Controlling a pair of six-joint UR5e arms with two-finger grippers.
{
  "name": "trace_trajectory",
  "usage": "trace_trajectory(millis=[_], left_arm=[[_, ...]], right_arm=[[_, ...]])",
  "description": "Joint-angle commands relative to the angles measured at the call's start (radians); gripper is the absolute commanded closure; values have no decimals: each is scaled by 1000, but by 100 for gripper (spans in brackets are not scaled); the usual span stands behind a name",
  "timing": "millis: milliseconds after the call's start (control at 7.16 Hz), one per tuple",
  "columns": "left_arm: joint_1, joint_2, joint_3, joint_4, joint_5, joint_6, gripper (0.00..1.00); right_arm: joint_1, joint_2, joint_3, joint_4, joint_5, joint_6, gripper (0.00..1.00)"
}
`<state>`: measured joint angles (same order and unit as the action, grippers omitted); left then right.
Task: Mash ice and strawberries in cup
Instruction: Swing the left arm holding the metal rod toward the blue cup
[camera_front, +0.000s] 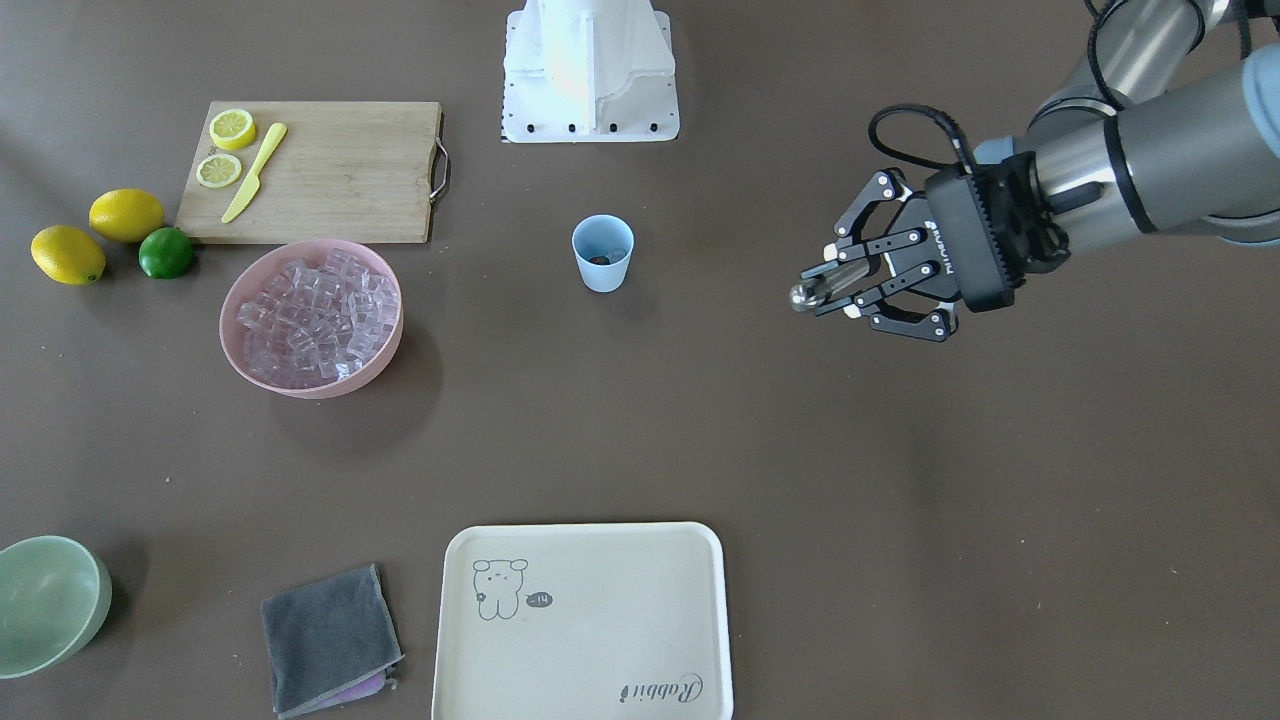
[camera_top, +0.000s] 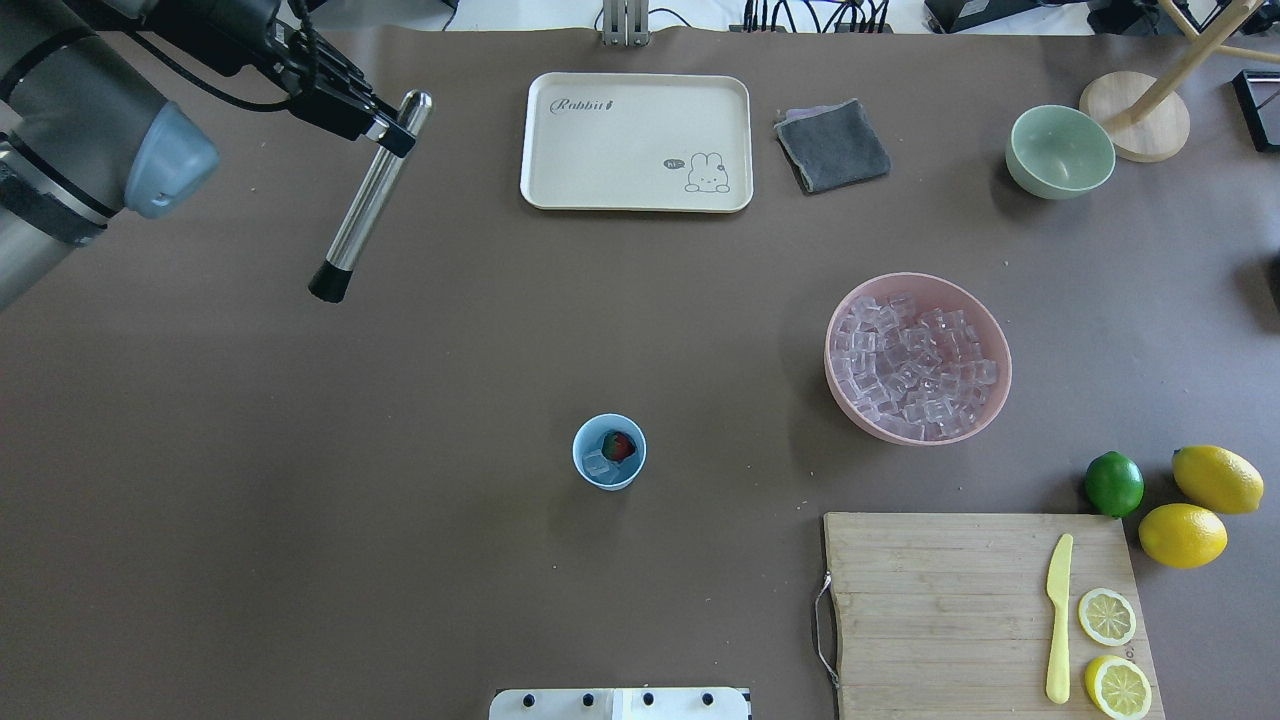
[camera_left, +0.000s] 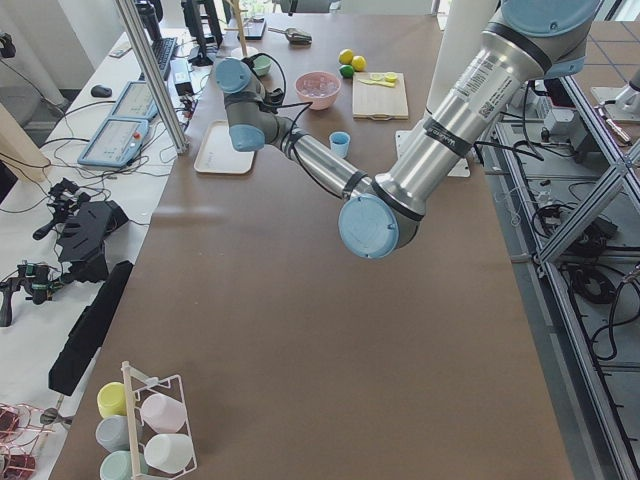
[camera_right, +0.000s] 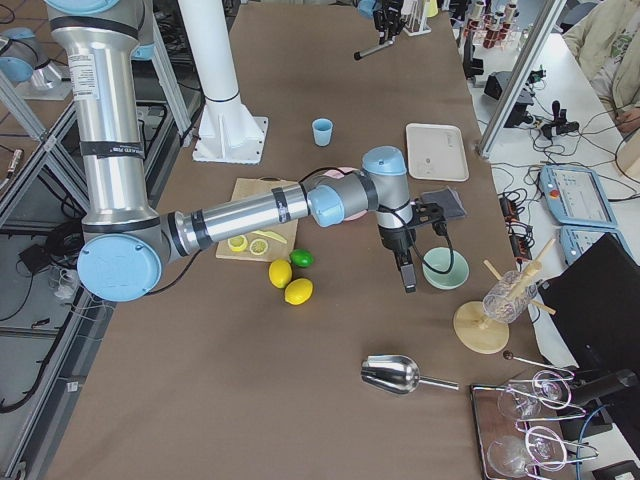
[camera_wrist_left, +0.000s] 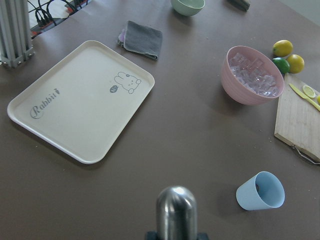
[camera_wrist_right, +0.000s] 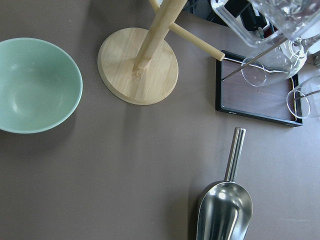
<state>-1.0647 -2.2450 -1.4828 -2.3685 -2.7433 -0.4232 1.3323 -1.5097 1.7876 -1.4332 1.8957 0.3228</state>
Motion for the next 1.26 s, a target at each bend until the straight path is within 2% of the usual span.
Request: trace_trajectory(millis=[0, 140, 279, 419, 698, 1118], left_arm=[[51, -62, 3, 9, 5, -162, 100], [51, -59, 1, -6, 28, -163, 100], [69, -9, -7, -47, 168, -154, 100], [93, -4, -8, -102, 283, -175, 100], [136, 5, 2, -269, 440, -321, 100], [176, 25, 25, -577, 468, -654, 100]], right_arm=[[25, -29, 0, 4, -1, -1, 0], [28, -27, 0, 4, 0, -1, 0], [30, -27, 1, 5, 0, -1, 0], [30, -20, 4, 7, 0, -1, 0], [28, -9, 1, 8, 0, -10, 0], [28, 29, -7, 7, -13, -13, 0]])
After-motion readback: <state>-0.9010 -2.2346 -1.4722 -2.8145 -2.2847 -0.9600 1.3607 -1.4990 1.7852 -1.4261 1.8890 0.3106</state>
